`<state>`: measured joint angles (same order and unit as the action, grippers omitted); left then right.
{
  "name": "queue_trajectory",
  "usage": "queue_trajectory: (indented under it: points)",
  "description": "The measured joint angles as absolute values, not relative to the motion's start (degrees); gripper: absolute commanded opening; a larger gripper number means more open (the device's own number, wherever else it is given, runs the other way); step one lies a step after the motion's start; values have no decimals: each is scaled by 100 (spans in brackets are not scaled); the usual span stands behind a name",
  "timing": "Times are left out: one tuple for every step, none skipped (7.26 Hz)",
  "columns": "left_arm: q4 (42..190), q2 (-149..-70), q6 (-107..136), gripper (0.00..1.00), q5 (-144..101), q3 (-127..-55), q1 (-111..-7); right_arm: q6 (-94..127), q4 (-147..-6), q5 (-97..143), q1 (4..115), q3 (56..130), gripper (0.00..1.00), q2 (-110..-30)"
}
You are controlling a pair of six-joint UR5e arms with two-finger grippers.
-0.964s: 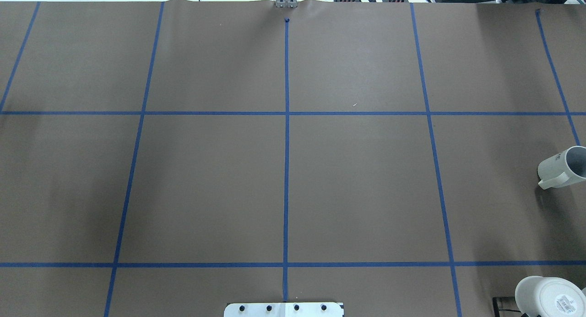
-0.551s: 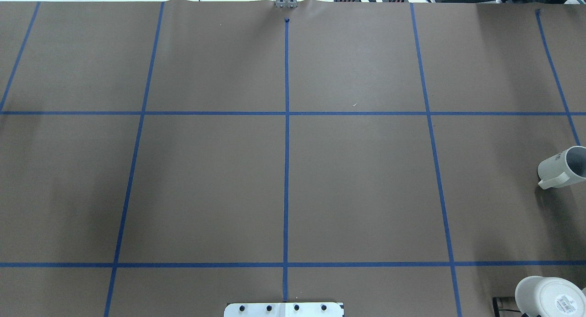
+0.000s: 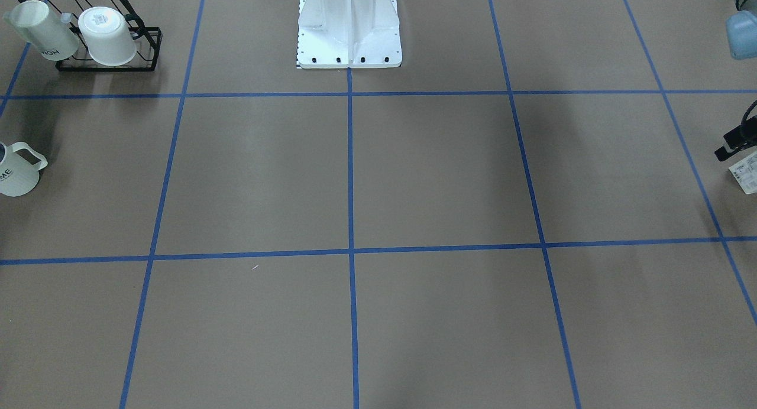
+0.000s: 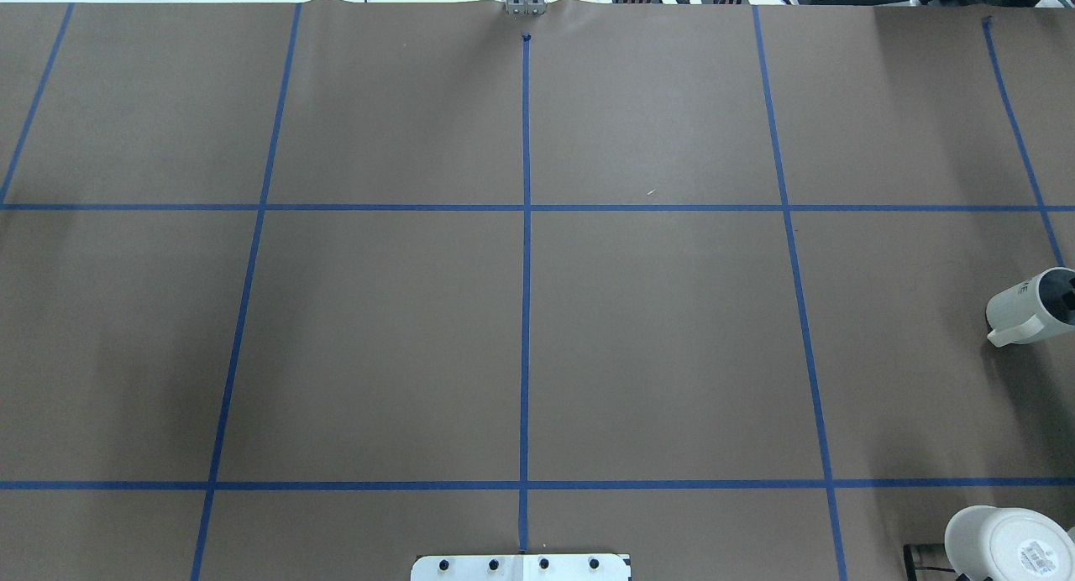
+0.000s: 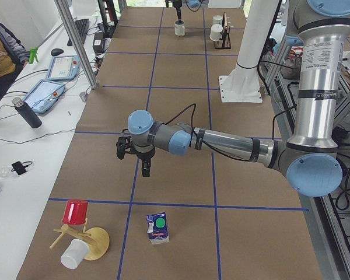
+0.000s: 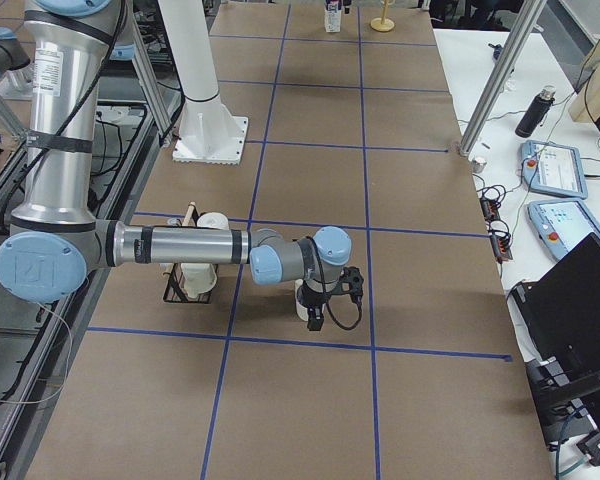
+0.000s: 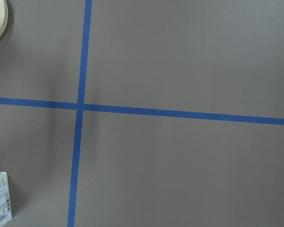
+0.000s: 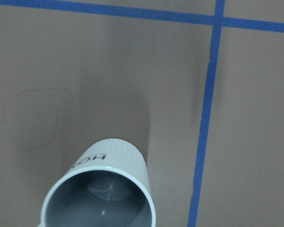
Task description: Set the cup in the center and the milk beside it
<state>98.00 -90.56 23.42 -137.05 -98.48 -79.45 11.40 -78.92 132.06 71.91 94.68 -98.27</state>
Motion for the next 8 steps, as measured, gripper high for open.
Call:
queue_trajectory:
  points:
    - [9800, -9059, 2340, 98, -13704, -9847, -7945, 1147, -7850, 13207, 7129, 9436, 0, -9814]
    - [9802, -9061, 2339, 98, -13703, -9846, -7946, 1152, -7839, 13213, 7087, 9427, 0, -9790]
    - [9805, -9061, 2336, 98, -13700, -9845, -7945, 1155, -7839, 13217, 7049, 9425, 0, -9753]
    - [9810, -9062, 2328, 98, -13697, -9841, -7945, 1155, -7846, 13227, 7032, 9435, 0, -9681]
    - [9814, -9062, 2319, 98, -13696, -9838, -7945, 1167, -7891, 13247, 7028, 9519, 0, -9562]
    - [9818, -9062, 2312, 98, -13699, -9837, -7945, 1265, -8012, 13259, 6990, 9675, 0, -9311]
    - [9823, -9060, 2301, 98, -13701, -9843, -7945, 1524, -8194, 13260, 6799, 9758, 0, -8841]
    - [9825, -9056, 2282, 98, -13696, -9844, -7945, 1981, -8418, 13241, 6396, 9717, 0, -8142]
